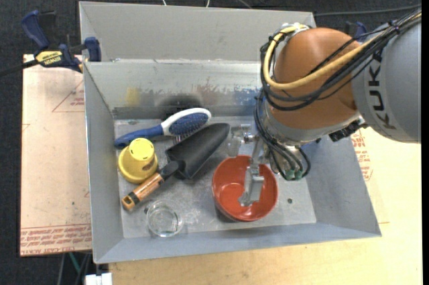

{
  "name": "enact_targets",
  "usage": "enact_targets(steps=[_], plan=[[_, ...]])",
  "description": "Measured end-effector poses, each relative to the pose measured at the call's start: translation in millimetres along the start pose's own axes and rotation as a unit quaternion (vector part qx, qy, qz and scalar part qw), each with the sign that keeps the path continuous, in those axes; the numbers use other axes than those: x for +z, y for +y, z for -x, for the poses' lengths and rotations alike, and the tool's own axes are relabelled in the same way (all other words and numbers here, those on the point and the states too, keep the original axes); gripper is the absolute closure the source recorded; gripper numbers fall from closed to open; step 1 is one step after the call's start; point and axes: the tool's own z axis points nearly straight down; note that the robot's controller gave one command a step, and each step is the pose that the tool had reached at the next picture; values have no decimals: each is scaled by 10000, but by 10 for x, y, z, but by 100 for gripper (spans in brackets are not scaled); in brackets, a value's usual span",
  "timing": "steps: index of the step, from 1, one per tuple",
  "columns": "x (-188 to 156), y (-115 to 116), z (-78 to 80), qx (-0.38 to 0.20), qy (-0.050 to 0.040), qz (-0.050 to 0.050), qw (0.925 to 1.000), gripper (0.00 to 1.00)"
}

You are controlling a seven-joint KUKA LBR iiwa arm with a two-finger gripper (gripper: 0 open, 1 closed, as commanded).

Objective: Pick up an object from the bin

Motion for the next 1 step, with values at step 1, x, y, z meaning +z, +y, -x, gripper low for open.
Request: enact_targets(steps=[1], plan=[[0, 0, 0, 0, 0, 0, 10000, 0]])
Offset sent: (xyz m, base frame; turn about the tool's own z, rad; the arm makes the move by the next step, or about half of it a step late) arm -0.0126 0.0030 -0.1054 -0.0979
